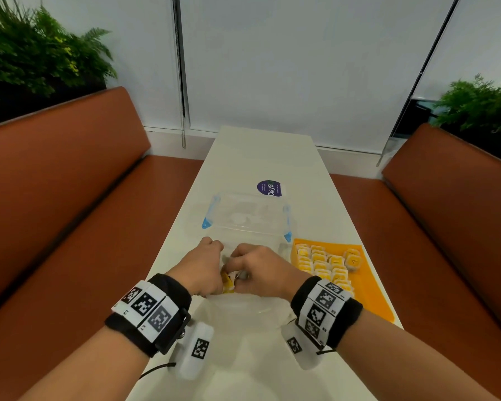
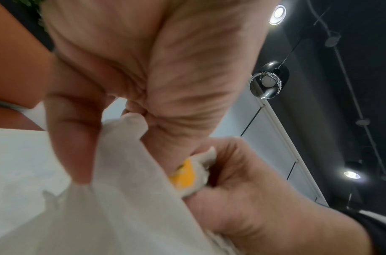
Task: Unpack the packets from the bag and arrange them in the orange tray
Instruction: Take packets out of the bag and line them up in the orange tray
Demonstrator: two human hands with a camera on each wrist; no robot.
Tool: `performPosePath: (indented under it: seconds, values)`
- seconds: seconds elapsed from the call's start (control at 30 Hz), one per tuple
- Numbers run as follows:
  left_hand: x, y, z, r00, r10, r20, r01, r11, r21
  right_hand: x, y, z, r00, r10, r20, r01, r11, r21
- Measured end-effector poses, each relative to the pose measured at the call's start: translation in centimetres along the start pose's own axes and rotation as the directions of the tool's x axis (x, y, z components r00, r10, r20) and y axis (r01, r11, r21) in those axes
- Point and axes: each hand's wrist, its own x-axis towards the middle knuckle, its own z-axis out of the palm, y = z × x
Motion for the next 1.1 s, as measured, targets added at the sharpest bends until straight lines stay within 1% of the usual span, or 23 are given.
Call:
performPosePath:
  seconds: [0.1, 0.2, 0.3, 0.37, 0.43, 0.5, 0.6, 0.67, 0.7, 0.73, 0.77, 0.8, 0.83, 0.87, 0.9, 0.97, 1.0, 1.03, 1.07, 1.1]
  values:
    - [0.0, 0.0, 0.2, 1.0, 0.016, 0.02, -0.016, 1.0, 0.009, -0.3, 0.6, -0.6, 0.996, 0.018, -0.089, -0.002, 0.985, 0.175]
    - [-0.1, -0.1, 0.2, 0.999, 0.014, 0.035, -0.014, 1.0, 0.012, -0.5, 1.1, -1.3, 0.987, 0.075, -0.143, -0.019, 0.934, 0.356]
    - [-0.2, -0.1, 0.1, 0.999, 0.024, 0.043, -0.024, 1.0, -0.001, -0.6, 1.1, -2.5, 0.973, 0.186, -0.139, -0.084, 0.84, 0.536]
    - [-0.2, 0.0, 0.1, 0.998, 0.038, 0.044, -0.038, 0.999, -0.007, -0.7, 1.0, -3.5, 0.971, 0.211, -0.11, -0.095, 0.77, 0.631]
    - [-0.3, 0.0, 0.1, 0.998, 0.042, 0.045, -0.041, 0.999, -0.011, -0.8, 0.7, -4.4, 0.977, 0.191, -0.095, -0.079, 0.737, 0.671]
    - [-0.3, -0.1, 0.1, 0.998, 0.042, 0.046, -0.043, 0.999, 0.012, -1.0, 0.6, -5.3, 0.979, 0.187, -0.078, -0.084, 0.725, 0.684]
    - [-0.4, -0.1, -0.2, 0.999, 0.049, 0.002, -0.049, 0.998, 0.041, -1.1, 0.7, -6.3, 0.979, 0.201, -0.034, -0.132, 0.754, 0.643]
    - [-0.7, 0.2, -0.5, 0.993, 0.095, -0.063, -0.096, 0.995, -0.01, -1.2, 0.8, -6.7, 0.977, 0.211, -0.021, -0.153, 0.769, 0.62]
    - [-0.9, 0.4, -0.6, 0.985, 0.13, -0.11, -0.138, 0.989, -0.062, -1.2, 0.8, -6.8, 0.976, 0.218, -0.026, -0.156, 0.772, 0.616]
    - [-1.1, 0.6, -0.7, 0.975, 0.156, -0.156, -0.18, 0.972, -0.151, -1.2, 0.8, -6.9, 0.972, 0.231, -0.034, -0.161, 0.768, 0.619]
    - [-1.4, 1.0, -0.9, 0.968, 0.162, -0.191, -0.213, 0.934, -0.288, -1.2, 0.8, -6.9, 0.968, 0.248, -0.039, -0.168, 0.756, 0.632]
    - [-1.6, 1.5, -1.0, 0.967, 0.147, -0.207, -0.228, 0.862, -0.452, -1.2, 0.8, -6.9, 0.963, 0.267, -0.04, -0.177, 0.738, 0.651]
    - [-1.8, 1.9, -1.0, 0.973, 0.122, -0.197, -0.218, 0.766, -0.605, -1.2, 0.7, -6.9, 0.959, 0.281, -0.035, -0.185, 0.717, 0.672]
    - [-1.9, 2.4, -0.9, 0.983, 0.096, -0.155, -0.179, 0.672, -0.718, -1.3, 0.6, -7.0, 0.956, 0.291, -0.031, -0.191, 0.699, 0.689]
    - [-1.9, 2.7, -0.7, 0.993, 0.068, -0.098, -0.119, 0.592, -0.797, -1.3, 0.4, -7.1, 0.953, 0.302, -0.032, -0.194, 0.685, 0.702]
    - [-1.6, 3.3, -0.3, 1.0, 0.008, 0.023, 0.018, 0.423, -0.906, -1.2, -0.1, -7.4, 0.947, 0.322, -0.022, -0.214, 0.68, 0.701]
    - [-1.4, 3.4, -0.1, 0.997, -0.01, 0.082, 0.081, 0.313, -0.946, -1.1, -0.3, -7.6, 0.947, 0.323, -0.005, -0.229, 0.682, 0.694]
    - [-1.0, 3.4, 0.2, 0.991, -0.003, 0.136, 0.134, 0.193, -0.972, -0.8, -0.3, -7.5, 0.946, 0.325, 0.015, -0.247, 0.687, 0.683]
    - [-0.8, 3.5, 0.3, 0.983, 0.029, 0.18, 0.177, 0.077, -0.981, -0.5, -0.5, -7.5, 0.946, 0.323, 0.04, -0.267, 0.698, 0.665]
    - [-0.8, 3.6, 0.4, 0.975, 0.07, 0.209, 0.211, -0.016, -0.977, -0.1, -0.6, -7.3, 0.945, 0.32, 0.069, -0.289, 0.713, 0.639]
